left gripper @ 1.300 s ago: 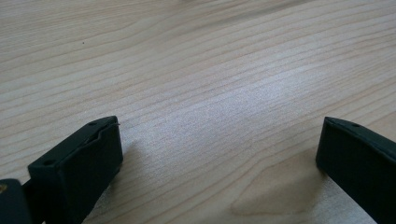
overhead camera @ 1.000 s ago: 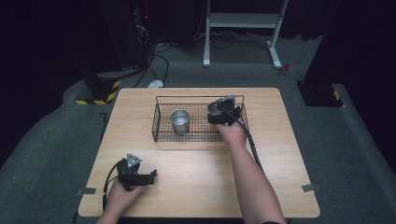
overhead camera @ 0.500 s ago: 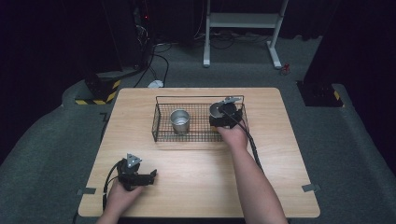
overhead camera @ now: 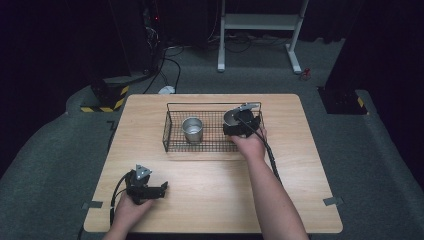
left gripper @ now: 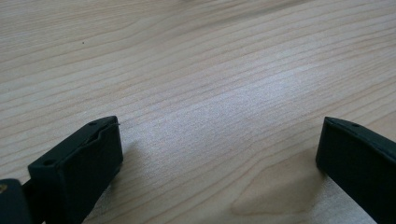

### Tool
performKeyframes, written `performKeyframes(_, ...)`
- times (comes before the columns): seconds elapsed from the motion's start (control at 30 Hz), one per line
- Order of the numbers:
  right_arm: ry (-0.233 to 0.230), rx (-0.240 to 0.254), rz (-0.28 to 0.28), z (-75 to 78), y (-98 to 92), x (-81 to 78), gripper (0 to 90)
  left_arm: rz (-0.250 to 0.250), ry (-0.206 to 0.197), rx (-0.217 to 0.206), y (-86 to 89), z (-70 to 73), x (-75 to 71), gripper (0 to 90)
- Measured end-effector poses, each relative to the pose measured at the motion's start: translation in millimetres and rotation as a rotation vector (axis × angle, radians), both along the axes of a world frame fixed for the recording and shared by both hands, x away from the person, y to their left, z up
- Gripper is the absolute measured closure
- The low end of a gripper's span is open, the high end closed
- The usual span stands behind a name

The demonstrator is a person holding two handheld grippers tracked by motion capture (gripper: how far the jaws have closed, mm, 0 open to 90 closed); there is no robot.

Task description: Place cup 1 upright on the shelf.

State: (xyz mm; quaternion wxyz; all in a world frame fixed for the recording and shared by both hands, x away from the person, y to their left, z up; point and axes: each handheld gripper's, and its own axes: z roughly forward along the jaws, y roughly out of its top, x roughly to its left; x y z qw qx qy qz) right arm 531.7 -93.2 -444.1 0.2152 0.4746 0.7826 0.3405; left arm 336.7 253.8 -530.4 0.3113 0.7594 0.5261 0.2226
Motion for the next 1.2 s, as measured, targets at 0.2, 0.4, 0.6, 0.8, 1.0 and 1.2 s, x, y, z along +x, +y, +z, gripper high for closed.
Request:
performKeyframes(0.2,-0.009,-0.011,-0.007,5.8,-3.6,-3.7,6.7,0.0,0.0,0.0,0.0,0.0,0.0,0.6)
performKeyframes(0.4,0.001,-0.008,-0.009,5.2,-5.9,-3.3,6.5,0.0,0.0,0.0,0.0,0.0,0.0,0.6)
performKeyframes(0.6,0.0,-0.008,-0.007,3.1,-4.1,-2.3,6.0,-0.001,0.0,0.002,0.1,0.0,0.0,0.6)
performKeyframes(0.8,0.02,-0.016,-0.009,-1.8,-5.5,-1.7,5.9,0.001,-0.002,-0.002,-0.1,-0.1,0.0,0.6)
performKeyframes(1.0,0.025,-0.022,-0.01,-2.9,-6.7,-3.4,5.9,0.001,-0.001,-0.004,-0.2,-0.1,0.0,0.6)
performKeyframes(1.2,0.028,-0.025,-0.013,-3.0,-8.7,-4.6,5.9,-0.001,0.0,-0.005,-0.4,-0.1,0.2,0.5)
